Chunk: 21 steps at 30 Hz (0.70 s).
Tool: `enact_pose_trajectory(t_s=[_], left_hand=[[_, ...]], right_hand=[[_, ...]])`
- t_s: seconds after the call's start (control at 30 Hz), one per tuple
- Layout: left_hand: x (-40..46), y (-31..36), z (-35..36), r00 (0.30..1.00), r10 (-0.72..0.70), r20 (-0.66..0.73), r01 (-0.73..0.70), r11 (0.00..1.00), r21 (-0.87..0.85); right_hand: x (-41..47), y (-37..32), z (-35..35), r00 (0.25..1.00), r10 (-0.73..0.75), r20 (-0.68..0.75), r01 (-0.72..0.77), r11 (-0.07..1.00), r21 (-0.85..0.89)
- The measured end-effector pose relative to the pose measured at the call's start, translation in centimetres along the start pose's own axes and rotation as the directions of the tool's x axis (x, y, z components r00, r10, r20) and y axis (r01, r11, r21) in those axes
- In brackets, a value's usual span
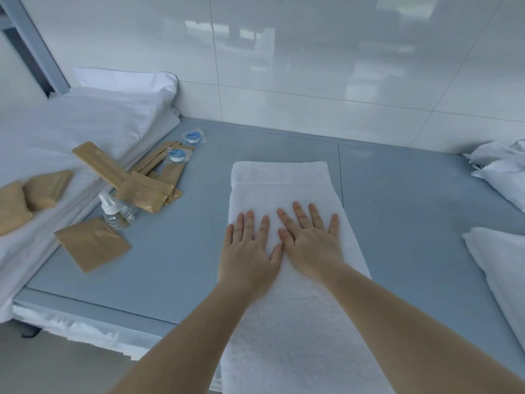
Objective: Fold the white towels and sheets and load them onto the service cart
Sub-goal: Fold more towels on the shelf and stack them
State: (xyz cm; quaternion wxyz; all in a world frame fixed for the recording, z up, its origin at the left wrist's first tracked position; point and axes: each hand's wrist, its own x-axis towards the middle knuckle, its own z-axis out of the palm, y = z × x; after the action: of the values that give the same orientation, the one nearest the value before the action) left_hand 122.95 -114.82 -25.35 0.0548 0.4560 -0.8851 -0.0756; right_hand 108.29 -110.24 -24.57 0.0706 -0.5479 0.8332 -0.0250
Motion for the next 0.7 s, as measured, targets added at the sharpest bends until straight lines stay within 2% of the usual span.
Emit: enact_pose_trajectory(t_s=[0.17,0.27,0.33,0.43,0.53,0.7], left_hand=[[0.2,0.1,0.2,1.000,0.012,0.023,-0.012,1.000,0.013],[0.7,0.1,0.2,0.999,0.013,0.034,-0.014,1.000,0.019],[1.5,0.2,0.1,0.999,0.022,0.049,-0.023,1.000,0.013],[3.2,0.4,-0.1,0.997,0.032,0.070,-0.032,0.999,0.013],[4.7,0.4,-0.2,0.996,0.045,0.075,-0.047,0.999,0.022],[7.7,0.4,-0.8,0.989,0.105,0.104,-0.106,0.994,0.005]], right_hand=[[-1.6,4.5,-1.4,0.974,0.225,0.033,-0.223,0.974,-0.044],[-3.1,5.7,-2.6,0.945,0.328,0.004,-0.322,0.931,-0.172],[-4.3,4.2,-2.4,0.971,0.234,-0.042,-0.238,0.958,-0.157],[-5.7,0.2,-1.4,0.999,0.047,-0.027,-0.047,0.999,-0.020],[-5.3,-1.0,-0.6,0.997,0.061,0.037,-0.062,0.998,0.015],[-3.5,-0.5,0.3,0.995,0.095,0.009,-0.094,0.995,-0.031]])
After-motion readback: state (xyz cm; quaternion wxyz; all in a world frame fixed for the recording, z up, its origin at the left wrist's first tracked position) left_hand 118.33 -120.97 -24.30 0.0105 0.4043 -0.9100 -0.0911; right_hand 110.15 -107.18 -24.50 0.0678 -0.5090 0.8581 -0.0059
